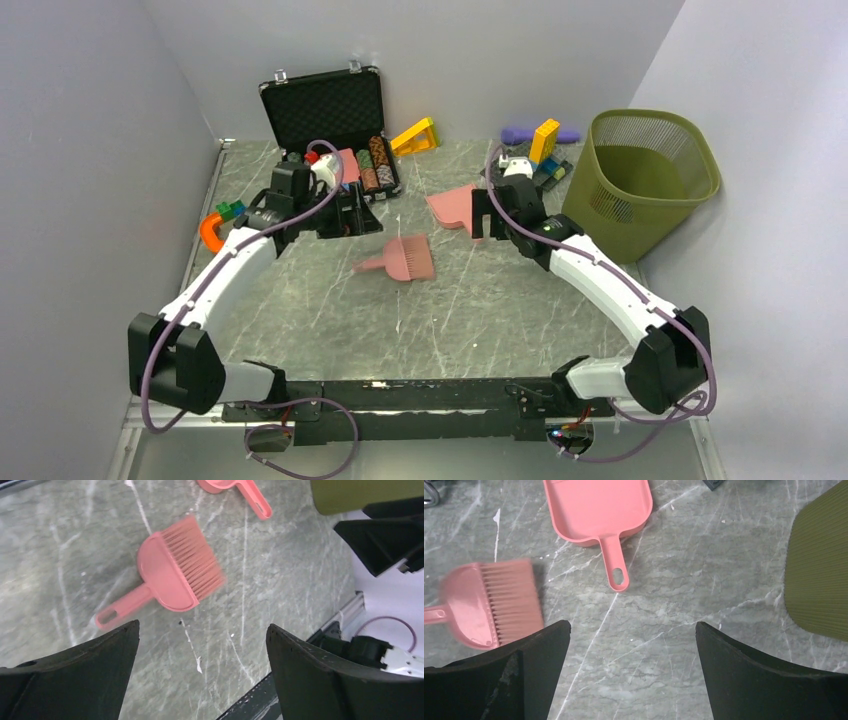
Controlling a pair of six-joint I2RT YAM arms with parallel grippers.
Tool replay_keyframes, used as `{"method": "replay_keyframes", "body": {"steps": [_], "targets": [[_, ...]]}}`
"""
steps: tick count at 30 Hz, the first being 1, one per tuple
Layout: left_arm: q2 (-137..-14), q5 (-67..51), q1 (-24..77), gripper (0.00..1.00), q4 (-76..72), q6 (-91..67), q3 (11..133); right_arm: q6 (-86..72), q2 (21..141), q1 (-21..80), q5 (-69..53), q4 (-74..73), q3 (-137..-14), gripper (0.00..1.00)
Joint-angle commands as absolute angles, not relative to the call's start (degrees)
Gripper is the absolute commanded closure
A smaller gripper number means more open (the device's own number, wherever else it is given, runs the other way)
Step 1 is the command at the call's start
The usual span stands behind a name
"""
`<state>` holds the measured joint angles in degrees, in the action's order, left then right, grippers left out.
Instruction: Sweep away the paper scraps from the table
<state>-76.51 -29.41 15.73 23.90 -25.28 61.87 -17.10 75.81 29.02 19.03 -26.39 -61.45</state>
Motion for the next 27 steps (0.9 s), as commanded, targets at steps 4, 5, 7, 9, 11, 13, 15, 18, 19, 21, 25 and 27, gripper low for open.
{"method": "replay_keyframes", "body": {"steps": [4, 5, 7, 9, 11, 13, 15, 18, 19, 21, 25, 27], "targets": [[-64.62, -15.34, 15.47, 0.01, 29.83, -19.19, 62.62, -18.38, 68.1, 28.87, 17.32, -21.25, -58.63, 0.0], [-63.1, -13.53, 15.51, 0.01, 30.52, -18.56, 62.44, -18.26, 66.97, 28.82, 17.16, -21.07, -58.48, 0.0], [-59.75, -9.08, 15.54, 0.01, 31.31, -17.84, 61.54, -18.26, 64.27, 28.85, 16.91, -20.58, -57.97, 0.0], [-55.84, -5.77, 15.56, 0.01, 30.54, -17.39, 59.53, -18.45, 61.12, 28.85, 17.03, -19.96, -57.06, 0.0], [-51.26, -2.82, 15.49, 0.01, 28.68, -18.09, 56.46, -18.69, 57.34, 28.82, 17.17, -18.37, -55.2, 0.0], [-46.59, -1.49, 15.55, 0.01, 26.08, -19.27, 52.35, -19.57, 53.0, 28.82, 17.14, -15.48, -52.15, 0.0], [-42.16, -1.37, 15.56, 0.01, 23.53, -20.8, 48.06, -20.28, 48.74, 28.73, 16.6, -12.61, -48.33, 0.0], [-36.56, -1.81, 15.48, 0.01, 19.42, -23.79, 41.34, -21.73, 43.84, 28.78, 15.78, -9.67, -42.22, 0.0], [-35.21, -1.53, 15.5, 0.01, 18.69, -24.79, 39.92, -22.05, 42.81, 28.76, 15.61, -9.18, -40.91, 0.0], [-32.43, -1.59, 15.52, 0.0, 17.53, -26.08, 37.51, -22.48, 41.43, 28.82, 15.13, -8.97, -39.02, 0.0], [-29.7, -1.07, 15.55, 0.01, 16.86, -27.48, 35.03, -22.98, 39.11, 28.83, 14.82, -7.35, -35.25, 0.01], [-28.63, -0.68, 15.51, 0.01, 16.96, -27.75, 34.3, -23.44, 37.92, 28.77, 14.79, -6.36, -33.67, 0.01]]}}
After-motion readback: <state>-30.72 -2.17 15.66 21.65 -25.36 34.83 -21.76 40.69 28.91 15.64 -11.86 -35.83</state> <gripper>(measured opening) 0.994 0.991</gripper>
